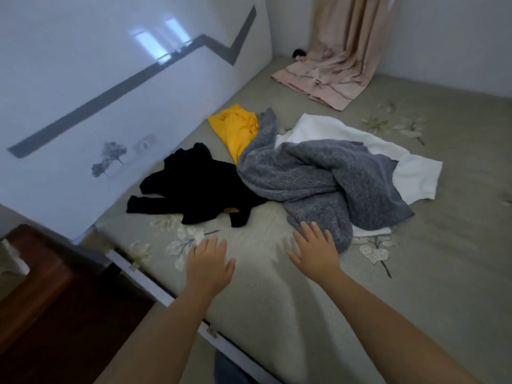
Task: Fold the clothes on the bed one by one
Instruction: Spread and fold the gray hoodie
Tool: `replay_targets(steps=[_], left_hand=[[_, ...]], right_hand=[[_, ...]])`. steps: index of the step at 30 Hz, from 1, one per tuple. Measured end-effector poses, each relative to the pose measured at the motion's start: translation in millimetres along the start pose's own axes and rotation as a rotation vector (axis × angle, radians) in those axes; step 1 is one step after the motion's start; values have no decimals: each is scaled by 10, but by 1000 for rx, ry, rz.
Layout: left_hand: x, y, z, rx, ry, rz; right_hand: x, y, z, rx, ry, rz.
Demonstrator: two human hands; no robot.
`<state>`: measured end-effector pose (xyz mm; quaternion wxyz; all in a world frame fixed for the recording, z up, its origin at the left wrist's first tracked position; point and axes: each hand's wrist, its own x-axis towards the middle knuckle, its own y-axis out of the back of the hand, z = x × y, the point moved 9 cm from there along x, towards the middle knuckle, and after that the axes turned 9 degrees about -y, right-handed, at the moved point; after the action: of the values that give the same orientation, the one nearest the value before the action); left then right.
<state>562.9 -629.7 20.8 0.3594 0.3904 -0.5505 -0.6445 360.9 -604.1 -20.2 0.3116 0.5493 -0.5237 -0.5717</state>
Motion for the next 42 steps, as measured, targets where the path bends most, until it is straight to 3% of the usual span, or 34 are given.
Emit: replay_targets(steps=[6,12,18,22,25,29,33,42], left_hand=[[1346,-437,-461,-40,-240,-77],[2440,-1186,-952,-82,-266,-91],[2674,-2223,-1068,-61,-279,-234],[2637,-2421,-1088,-146,-307,-156],[2642,-2454,-1095,-144,-313,-233],[2668,-2267,-1050,-202,-270,-278],[2510,-1600,-322,-190,-598,38],[1456,-1196,1346,-146,-1011,122]], right_hand=[[965,-288,142,8,-304,-116],[1943,-475,225,-11,-440,-90],[2718,-921,286,-136,-438,-98],[2931,-1025,331,-148,-458,-2],[2853,-942,329,-76,-469,117],[2425,-778,514,17,-535,85],[1796,-599,639,127,-476,38],[-86,-938,1104,761,-475,-357]])
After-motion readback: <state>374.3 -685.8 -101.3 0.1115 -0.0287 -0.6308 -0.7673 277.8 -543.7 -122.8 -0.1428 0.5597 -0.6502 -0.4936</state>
